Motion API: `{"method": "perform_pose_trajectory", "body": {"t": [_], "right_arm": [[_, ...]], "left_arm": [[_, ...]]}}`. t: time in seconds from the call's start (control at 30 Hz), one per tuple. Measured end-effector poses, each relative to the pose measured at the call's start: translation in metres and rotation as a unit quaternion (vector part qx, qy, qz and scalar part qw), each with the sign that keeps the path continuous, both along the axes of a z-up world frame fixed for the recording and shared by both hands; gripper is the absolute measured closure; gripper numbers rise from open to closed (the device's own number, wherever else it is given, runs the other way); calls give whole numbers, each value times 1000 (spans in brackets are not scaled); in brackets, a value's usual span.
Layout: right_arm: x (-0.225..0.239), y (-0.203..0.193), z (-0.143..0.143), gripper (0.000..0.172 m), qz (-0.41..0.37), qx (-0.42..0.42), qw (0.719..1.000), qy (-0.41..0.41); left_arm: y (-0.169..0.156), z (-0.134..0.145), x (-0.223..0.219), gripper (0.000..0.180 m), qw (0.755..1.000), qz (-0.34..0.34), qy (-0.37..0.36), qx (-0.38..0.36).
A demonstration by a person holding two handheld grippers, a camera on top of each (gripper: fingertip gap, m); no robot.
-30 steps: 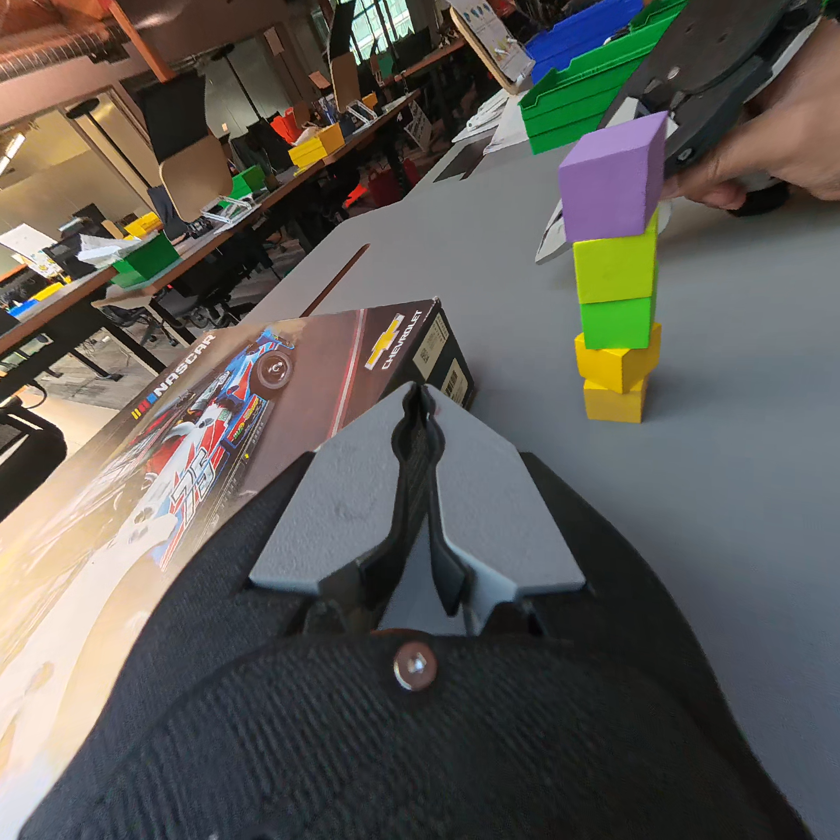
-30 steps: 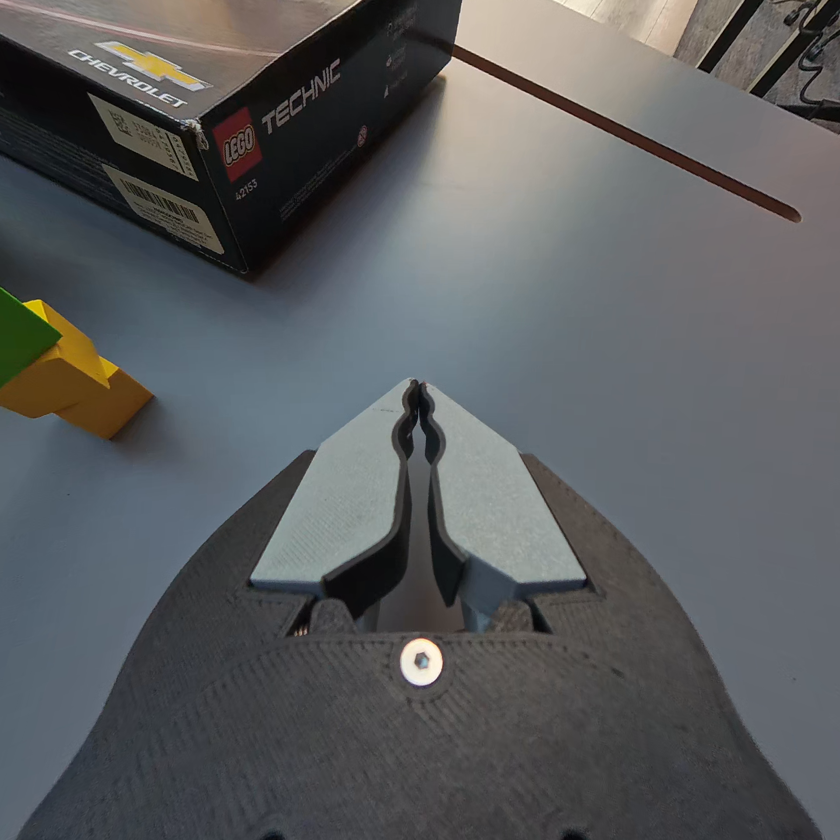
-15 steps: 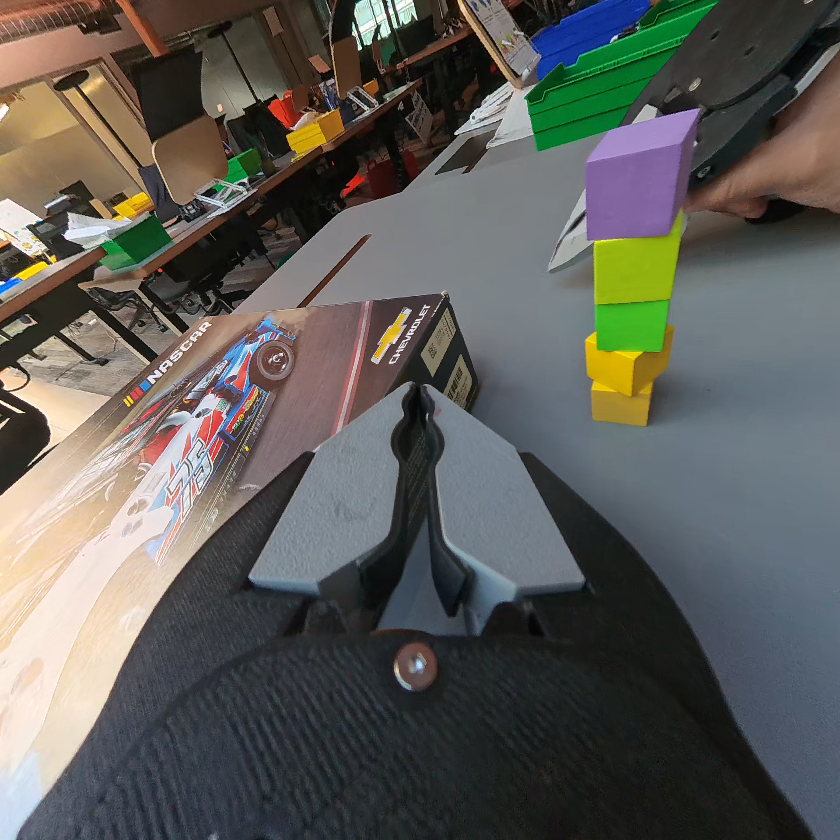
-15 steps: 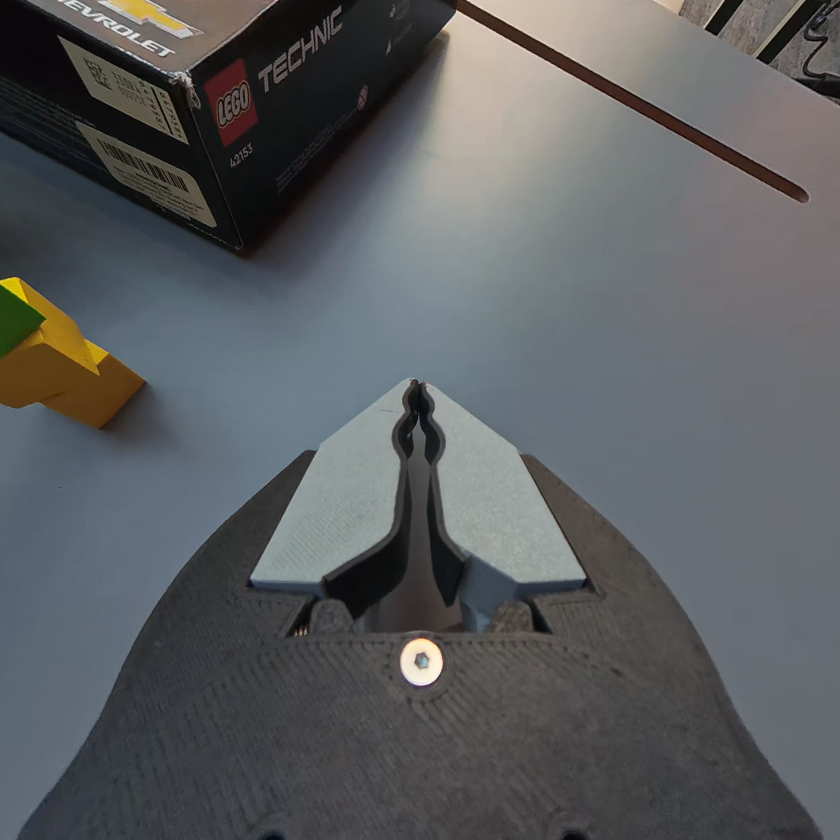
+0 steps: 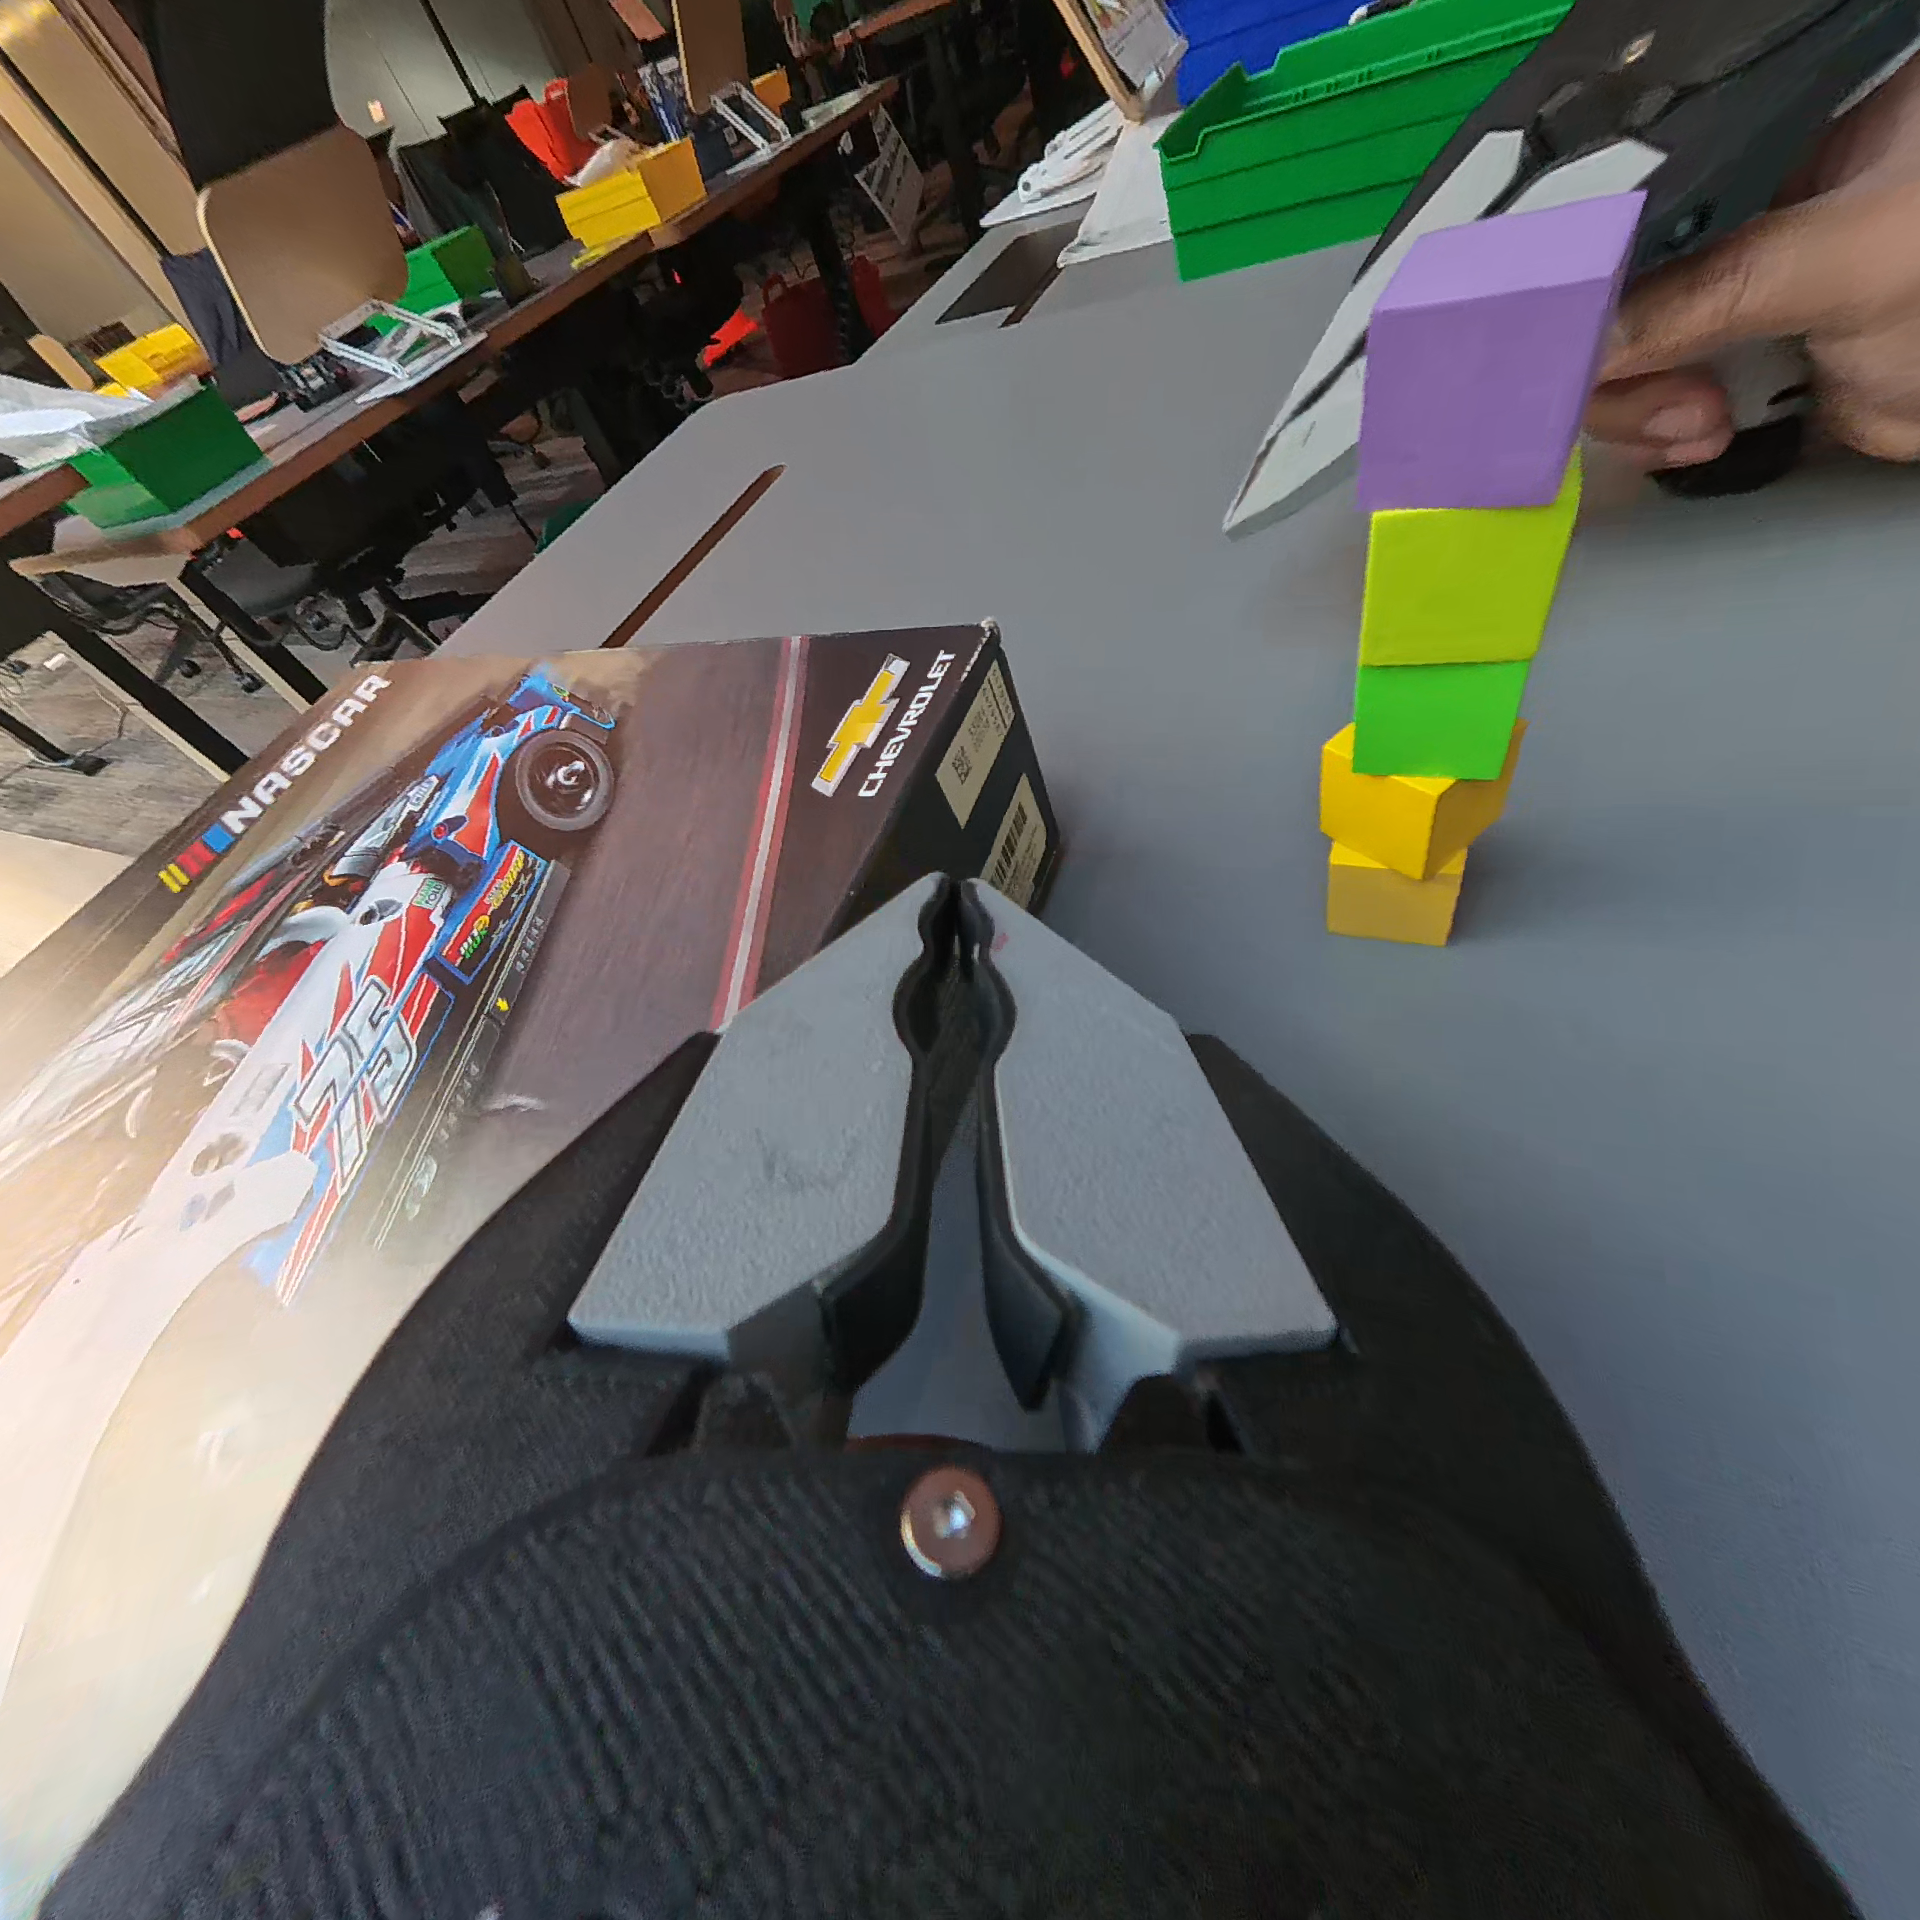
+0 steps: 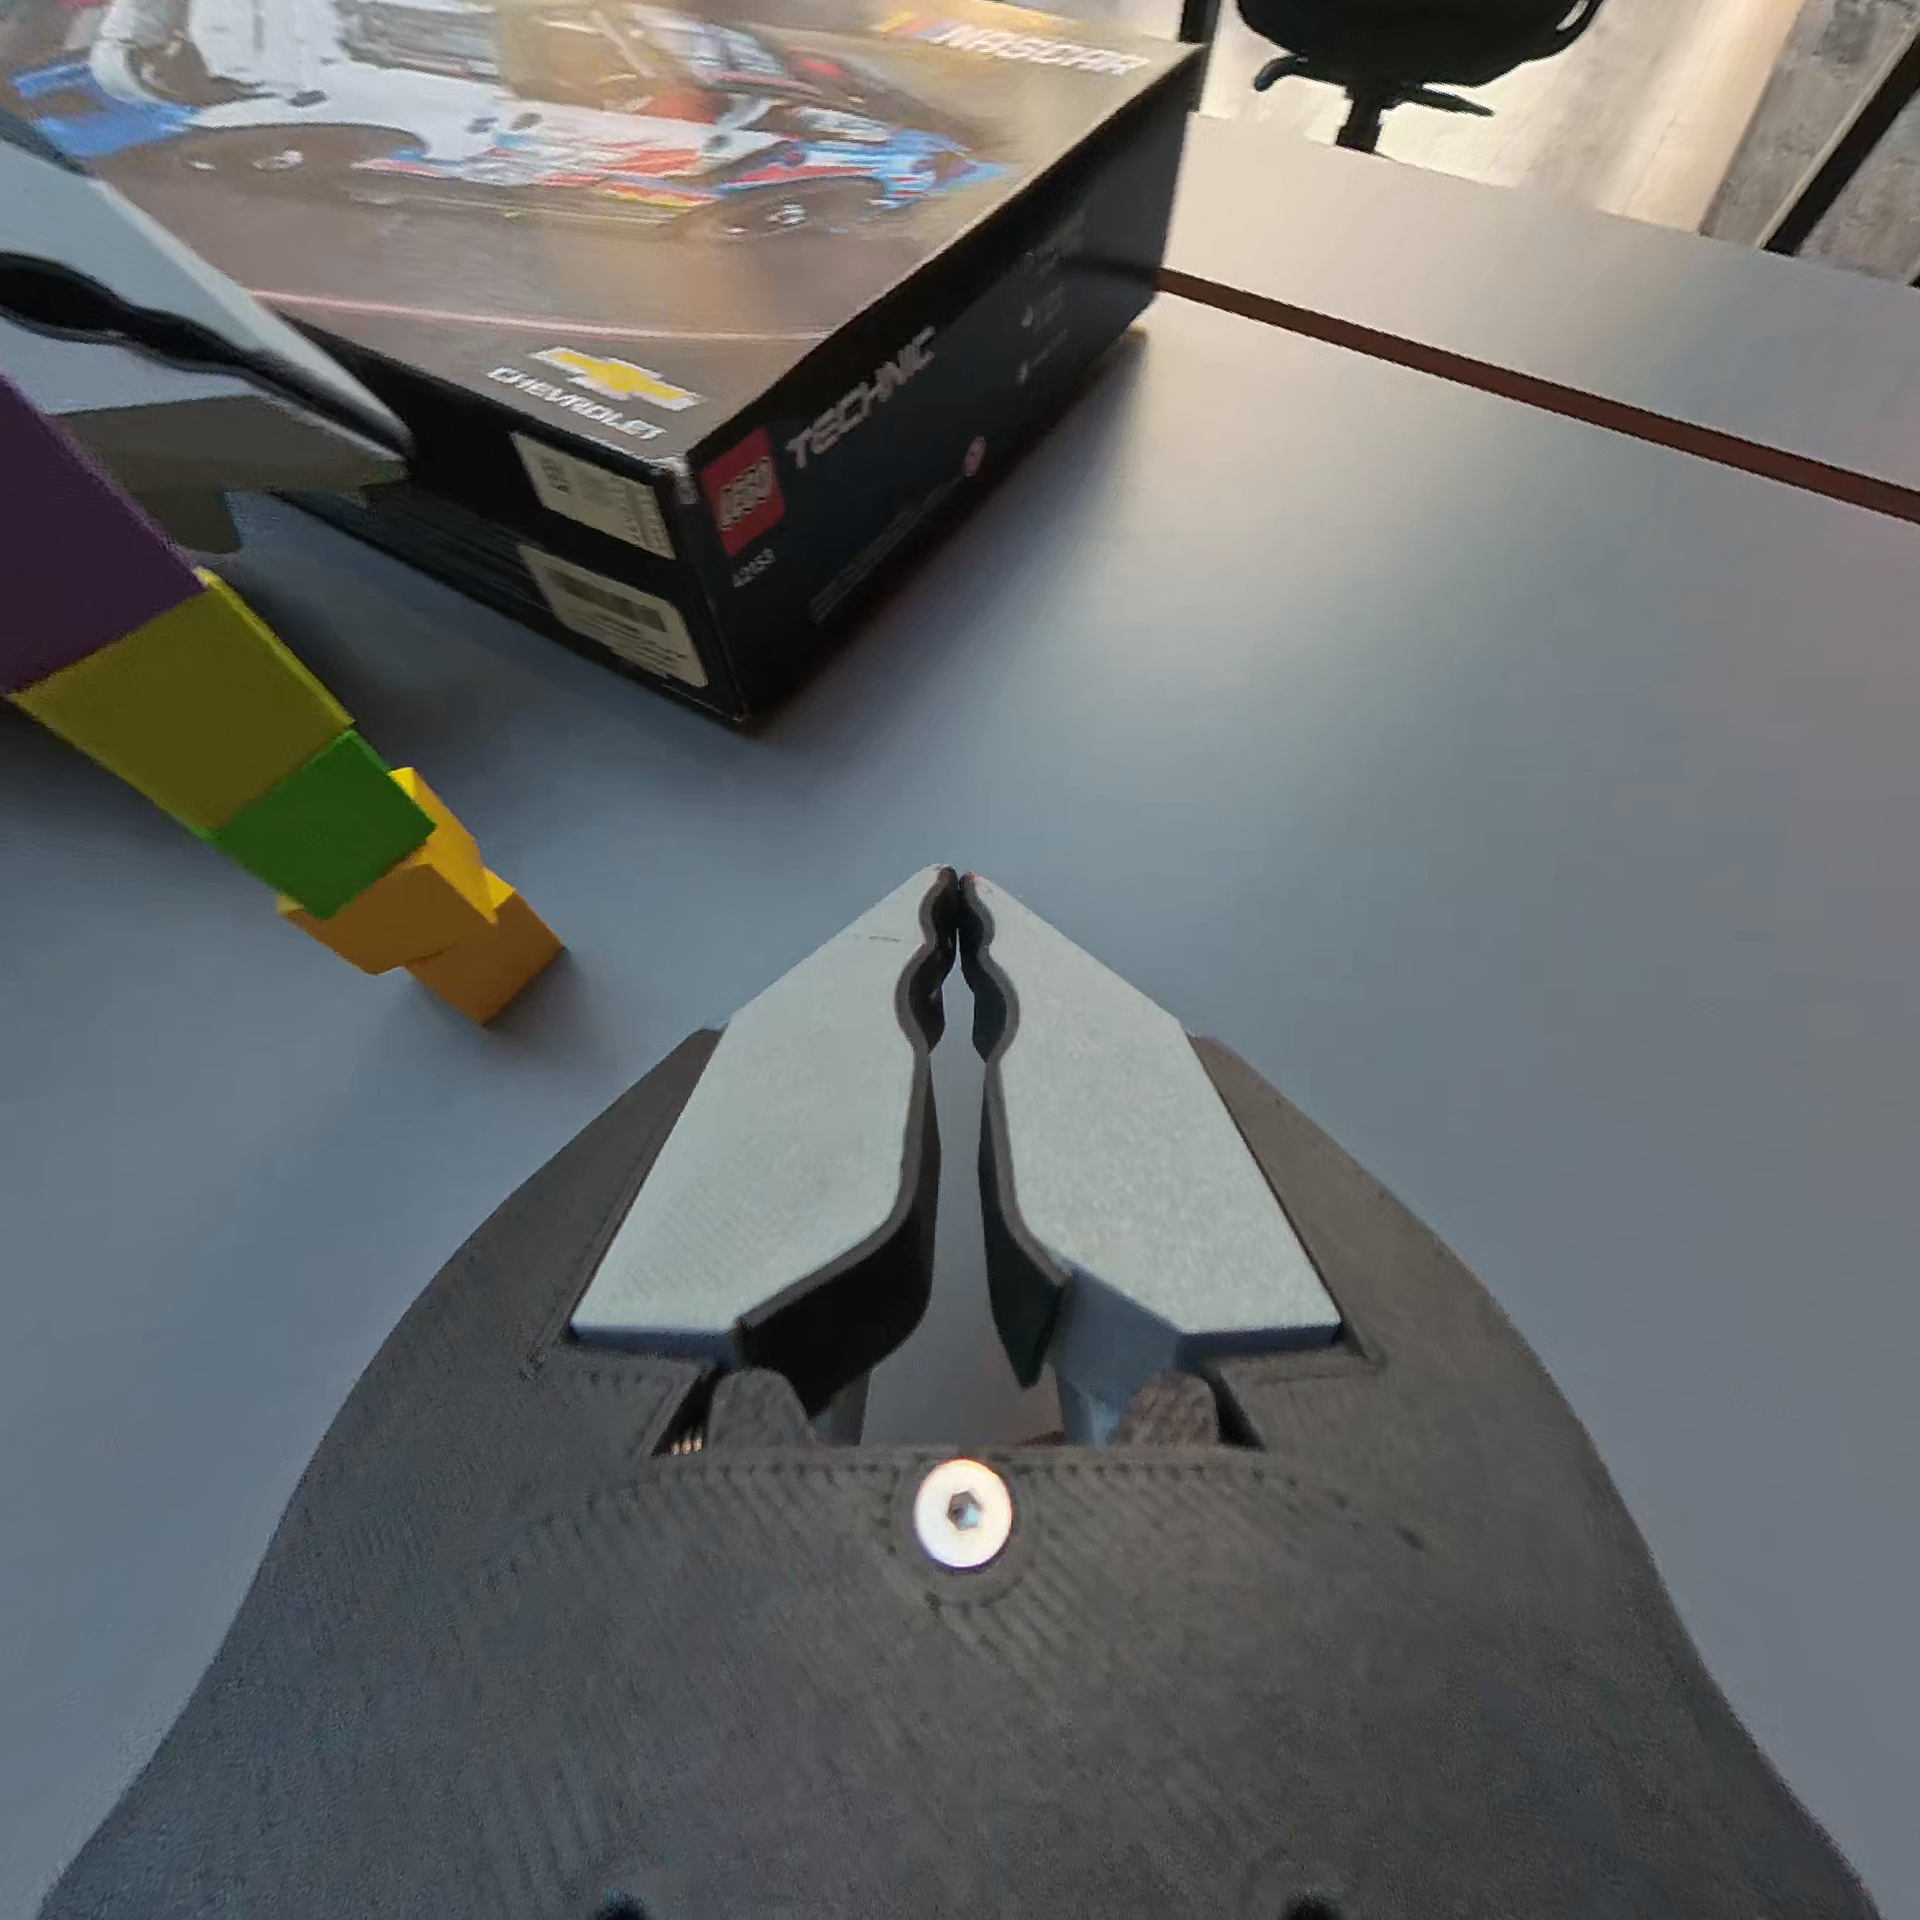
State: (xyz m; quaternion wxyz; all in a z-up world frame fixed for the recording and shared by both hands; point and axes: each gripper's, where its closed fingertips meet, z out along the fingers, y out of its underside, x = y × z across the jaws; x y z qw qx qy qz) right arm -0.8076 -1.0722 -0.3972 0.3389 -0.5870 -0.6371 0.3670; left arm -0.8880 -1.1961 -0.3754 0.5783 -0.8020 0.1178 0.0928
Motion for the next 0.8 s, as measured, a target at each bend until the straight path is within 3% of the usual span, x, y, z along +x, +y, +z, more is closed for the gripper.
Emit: {"method": "perform_pose_trajectory", "body": {"t": [0.13, 0.27, 0.4, 0.5, 0.63, 0.8], "right_arm": [[6, -36, -4, 172, 98, 26, 995, -21], [22, -76, -10, 172, 212, -2, 977, -40], [32, -77, -32, 172, 206, 35, 973, -93], [32, -81, -34, 172, 196, 45, 975, -100], [17, -78, -22, 172, 124, 68, 985, -98], [-24, -110, 6, 172, 109, 73, 988, -82]], "left_arm": [[-2, -6, 0, 180, 1000, -2, -10, -22], [-16, -21, -9, 180, 994, 34, -70, -77], [-45, -30, -12, 180, 991, 49, -66, -107], [-70, -35, -13, 180, 989, 54, -54, -126], [-92, -41, -14, 180, 986, 49, -71, -145], [-96, -31, -23, 180, 987, 67, -90, -114]]}}
